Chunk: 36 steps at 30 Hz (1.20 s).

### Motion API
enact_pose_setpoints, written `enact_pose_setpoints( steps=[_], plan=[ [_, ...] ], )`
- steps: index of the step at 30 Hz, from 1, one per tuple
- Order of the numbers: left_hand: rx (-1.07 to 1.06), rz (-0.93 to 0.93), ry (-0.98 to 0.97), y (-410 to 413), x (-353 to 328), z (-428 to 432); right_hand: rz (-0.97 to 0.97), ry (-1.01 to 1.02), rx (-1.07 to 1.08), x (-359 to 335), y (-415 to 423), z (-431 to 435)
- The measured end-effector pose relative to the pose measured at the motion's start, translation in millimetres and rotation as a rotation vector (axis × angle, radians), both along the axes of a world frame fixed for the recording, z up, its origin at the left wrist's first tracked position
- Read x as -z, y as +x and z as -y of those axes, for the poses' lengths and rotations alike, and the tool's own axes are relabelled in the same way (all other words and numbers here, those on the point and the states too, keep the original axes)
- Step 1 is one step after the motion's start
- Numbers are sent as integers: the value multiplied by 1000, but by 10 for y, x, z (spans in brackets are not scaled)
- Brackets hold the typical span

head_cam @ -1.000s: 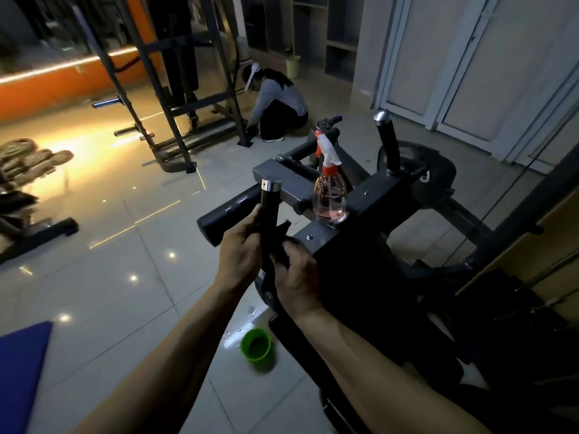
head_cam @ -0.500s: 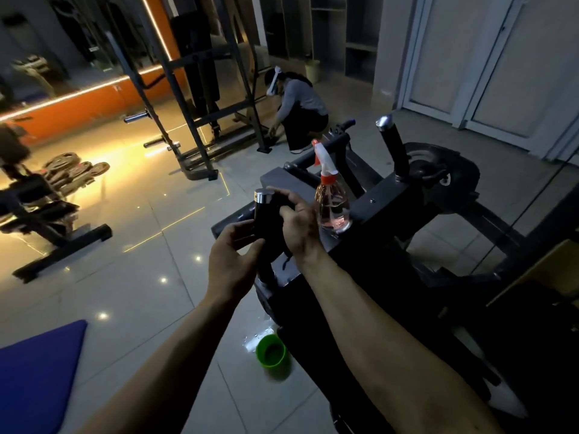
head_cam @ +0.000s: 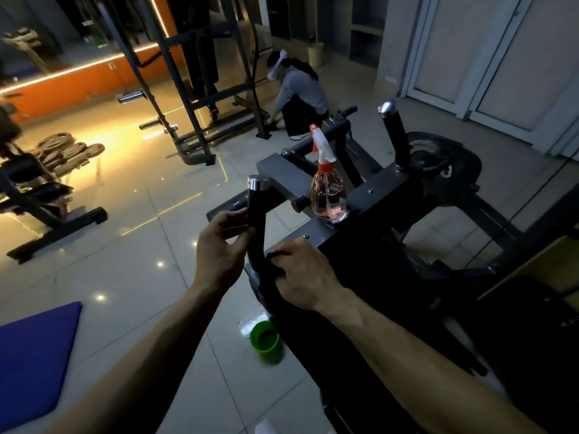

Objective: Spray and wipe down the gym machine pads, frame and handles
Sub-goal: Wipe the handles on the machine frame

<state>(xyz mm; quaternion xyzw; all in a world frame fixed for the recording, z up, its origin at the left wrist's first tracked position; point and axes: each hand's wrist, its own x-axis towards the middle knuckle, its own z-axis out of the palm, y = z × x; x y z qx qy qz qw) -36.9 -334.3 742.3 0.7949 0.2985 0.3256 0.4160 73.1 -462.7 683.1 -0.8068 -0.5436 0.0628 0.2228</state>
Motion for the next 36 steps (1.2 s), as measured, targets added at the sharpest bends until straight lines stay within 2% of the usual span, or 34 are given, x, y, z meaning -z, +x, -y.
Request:
enact_pose_setpoints(
  steps=[3,7,10,12,14,16,17,19,23,25,27,30,32,34,36],
  plan=[
    [-3,-21,-16,-34,22,15,120,-28,-100,84,73,57],
    [-17,-21,-29,-22,48,19,235,-37,-131,101,-128,65],
    [-8,-9,-75,-20,59,-1,2,60,-137,88,-217,166],
    [9,24,-205,-26,55,-18,-199,205,34,13,-178,152],
    [21,63,-360,-51,41,-6,-415,436,266,-187,-91,61],
    [30,94,-451,-70,9,4,-584,648,388,-527,-48,-87],
    [34,108,-481,-69,3,-2,-588,726,387,-675,-34,-185],
    [29,124,-509,-65,-6,-7,-446,797,334,-853,-32,-406],
    [28,135,-557,-74,-41,16,-214,769,323,-597,-240,-531],
    [42,131,-558,-95,-85,32,-199,753,247,-425,-280,-334],
    [39,114,-561,-112,-118,39,-288,732,295,-394,-241,-143],
    [30,118,-568,-105,-118,56,-507,850,436,-581,-272,-129],
    [6,115,-553,-108,-113,64,-677,890,326,-656,-395,-319],
    [1,97,-527,-118,-126,55,-684,911,329,-625,-536,-569],
    [6,72,-493,-150,-147,47,-610,926,459,-620,-609,-764]
  ],
)
